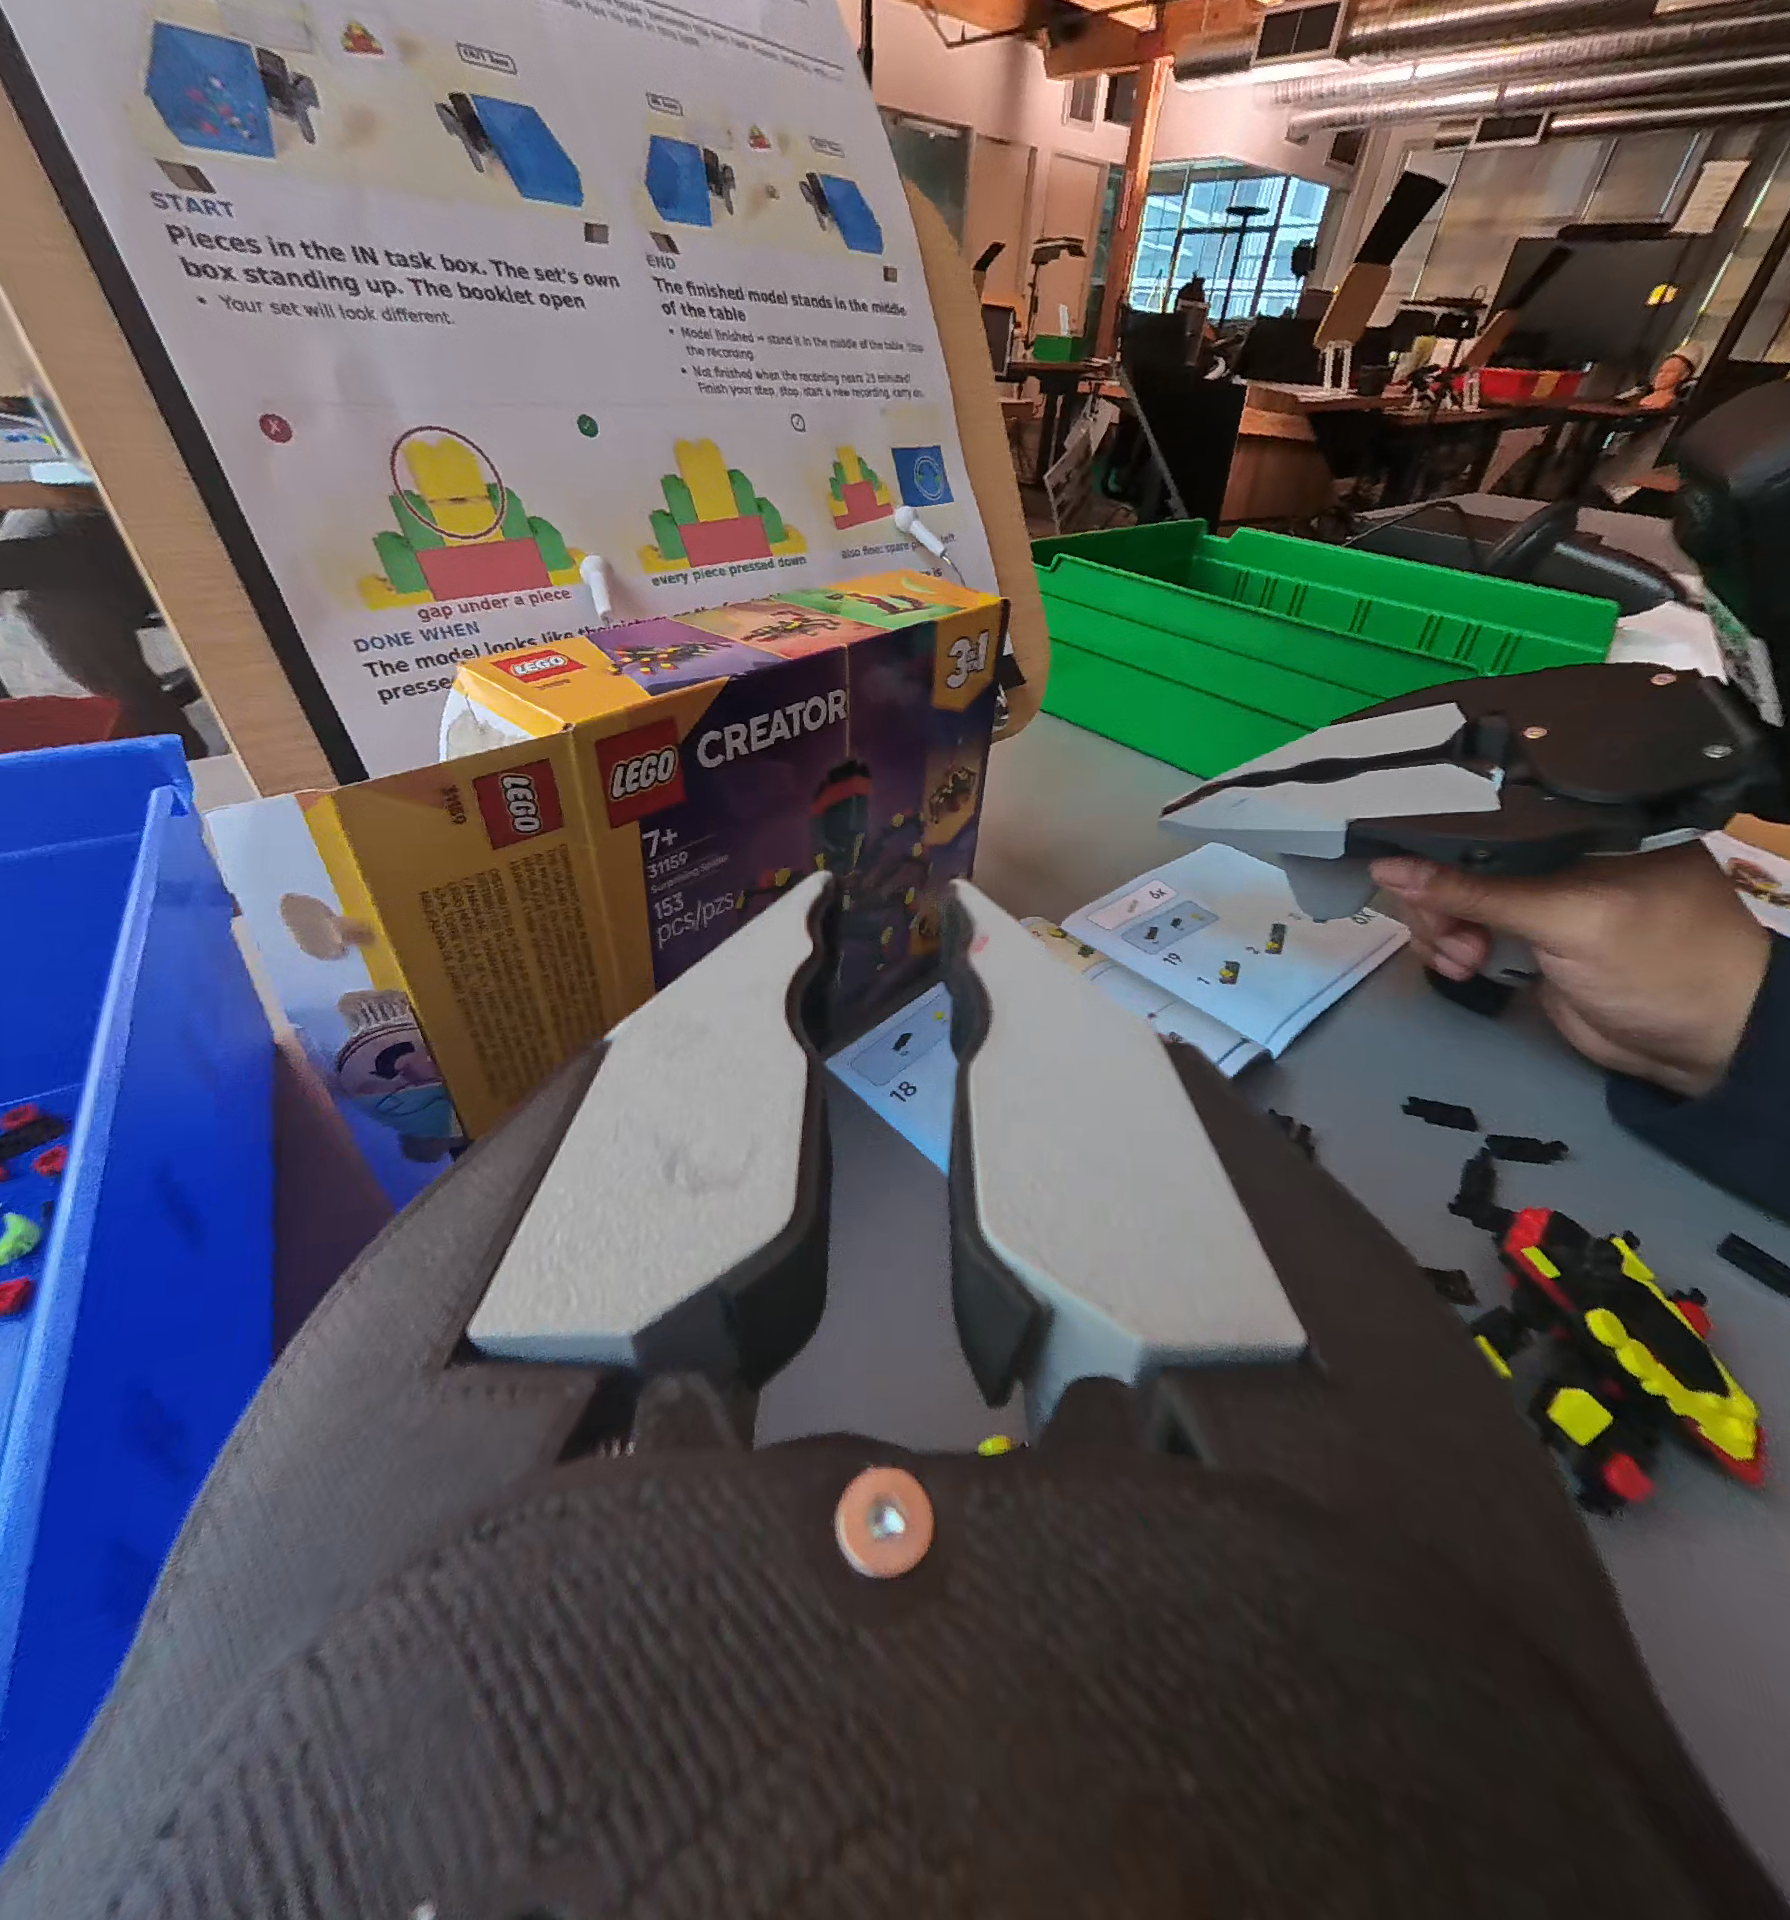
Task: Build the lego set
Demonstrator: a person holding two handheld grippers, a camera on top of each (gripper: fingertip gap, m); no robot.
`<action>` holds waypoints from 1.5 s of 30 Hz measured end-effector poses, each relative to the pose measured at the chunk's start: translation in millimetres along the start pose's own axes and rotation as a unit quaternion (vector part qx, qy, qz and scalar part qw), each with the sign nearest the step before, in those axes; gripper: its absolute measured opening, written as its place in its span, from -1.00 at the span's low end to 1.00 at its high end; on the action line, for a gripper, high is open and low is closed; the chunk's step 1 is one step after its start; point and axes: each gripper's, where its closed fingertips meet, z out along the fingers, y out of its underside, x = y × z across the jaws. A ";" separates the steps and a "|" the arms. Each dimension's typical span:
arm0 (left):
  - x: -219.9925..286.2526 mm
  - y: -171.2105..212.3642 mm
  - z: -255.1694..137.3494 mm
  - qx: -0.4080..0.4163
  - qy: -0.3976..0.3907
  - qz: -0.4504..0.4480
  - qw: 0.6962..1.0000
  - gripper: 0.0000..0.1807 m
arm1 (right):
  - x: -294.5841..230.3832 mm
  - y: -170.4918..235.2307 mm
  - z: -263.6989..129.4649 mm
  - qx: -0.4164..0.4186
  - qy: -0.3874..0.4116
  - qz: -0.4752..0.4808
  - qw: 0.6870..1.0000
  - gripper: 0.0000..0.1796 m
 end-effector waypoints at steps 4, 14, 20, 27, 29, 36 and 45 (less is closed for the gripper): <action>2.6 3.1 1.0 -0.002 0.021 -0.018 1.000 -0.76 | 1.0 -1.7 -1.0 0.007 -0.003 0.010 1.000 -1.00; 26.1 17.9 8.2 -0.030 0.063 -0.002 0.998 -0.77 | 3.2 -4.0 -2.1 0.016 -0.008 0.028 0.999 -1.00; 30.3 19.3 8.2 -0.035 0.075 -0.003 0.997 -0.79 | 4.9 -7.8 -4.4 0.029 -0.007 0.037 0.999 -1.00; 30.6 19.8 8.0 -0.036 0.081 -0.011 0.996 -0.79 | 14.7 -18.7 -14.0 0.070 -0.001 0.067 0.995 -1.00; 31.2 20.1 8.0 -0.037 0.083 -0.011 0.996 -0.79 | 17.2 -19.2 -15.4 0.074 -0.001 0.078 0.994 -1.00; 31.4 19.7 7.3 -0.038 0.089 -0.016 0.995 -0.81 | 19.6 -20.6 -17.2 0.080 0.000 0.086 0.993 -1.00; 34.1 21.2 7.1 -0.042 0.096 -0.016 0.994 -0.83 | 25.4 -23.2 -21.6 0.090 0.006 0.095 0.991 -1.00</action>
